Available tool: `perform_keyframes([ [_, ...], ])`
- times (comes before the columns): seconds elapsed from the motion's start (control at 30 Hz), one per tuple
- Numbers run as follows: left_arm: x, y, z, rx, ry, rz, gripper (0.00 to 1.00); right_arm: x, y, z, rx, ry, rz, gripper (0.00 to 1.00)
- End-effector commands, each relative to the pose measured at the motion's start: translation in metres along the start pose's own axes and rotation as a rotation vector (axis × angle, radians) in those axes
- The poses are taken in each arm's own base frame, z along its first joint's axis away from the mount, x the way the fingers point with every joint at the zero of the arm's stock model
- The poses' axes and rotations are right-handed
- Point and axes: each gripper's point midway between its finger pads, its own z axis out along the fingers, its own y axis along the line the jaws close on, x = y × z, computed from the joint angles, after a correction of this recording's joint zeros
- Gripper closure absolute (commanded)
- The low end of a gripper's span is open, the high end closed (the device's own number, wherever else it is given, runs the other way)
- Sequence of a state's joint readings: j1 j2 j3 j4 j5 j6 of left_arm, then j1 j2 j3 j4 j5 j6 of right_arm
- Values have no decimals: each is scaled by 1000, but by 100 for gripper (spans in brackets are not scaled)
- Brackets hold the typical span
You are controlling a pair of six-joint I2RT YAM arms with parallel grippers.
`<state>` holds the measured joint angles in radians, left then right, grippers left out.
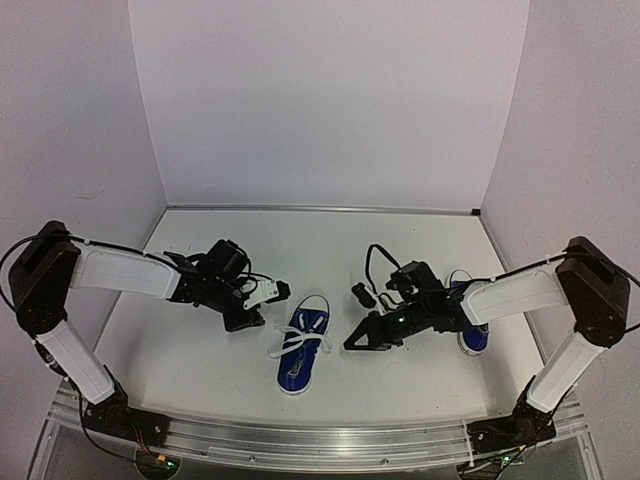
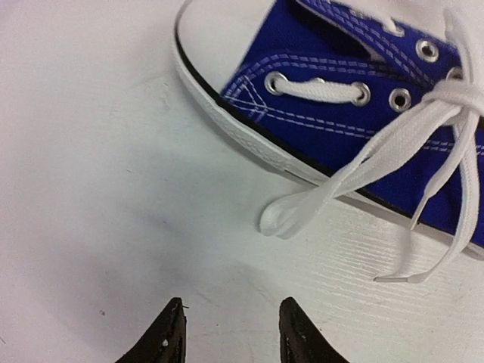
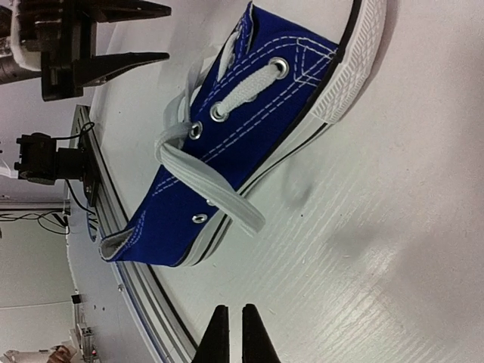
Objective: Tie the shoes
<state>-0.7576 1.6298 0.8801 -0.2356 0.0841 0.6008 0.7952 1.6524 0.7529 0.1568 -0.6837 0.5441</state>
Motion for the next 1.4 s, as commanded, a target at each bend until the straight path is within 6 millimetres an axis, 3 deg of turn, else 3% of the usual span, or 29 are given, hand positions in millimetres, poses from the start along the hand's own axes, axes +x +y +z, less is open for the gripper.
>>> perform_keyframes([
  [0.0,-34,17,-42,-93,-164,-11,57,-18,18,-3,-39,-30,-57,80],
  [0.1,-48,4,-65,-53,-277,-3,57,-26,13,-4,-21,-51,-46,76],
  [0.23,-60,-19,-75,17,-365,23,61,-35,5,1,-20,-66,-11,75],
  [0.4,-66,-45,-56,110,-338,77,65,-45,0,4,-28,-83,17,75],
  [0.6,-66,-62,-26,161,-263,130,66,-39,-15,17,-24,-51,51,75],
  [0.97,-74,-68,-9,190,-252,152,67,-33,-21,28,-58,-34,67,73],
  [1.37,-78,-74,4,231,-241,164,80,-33,-15,18,-59,-59,58,71],
])
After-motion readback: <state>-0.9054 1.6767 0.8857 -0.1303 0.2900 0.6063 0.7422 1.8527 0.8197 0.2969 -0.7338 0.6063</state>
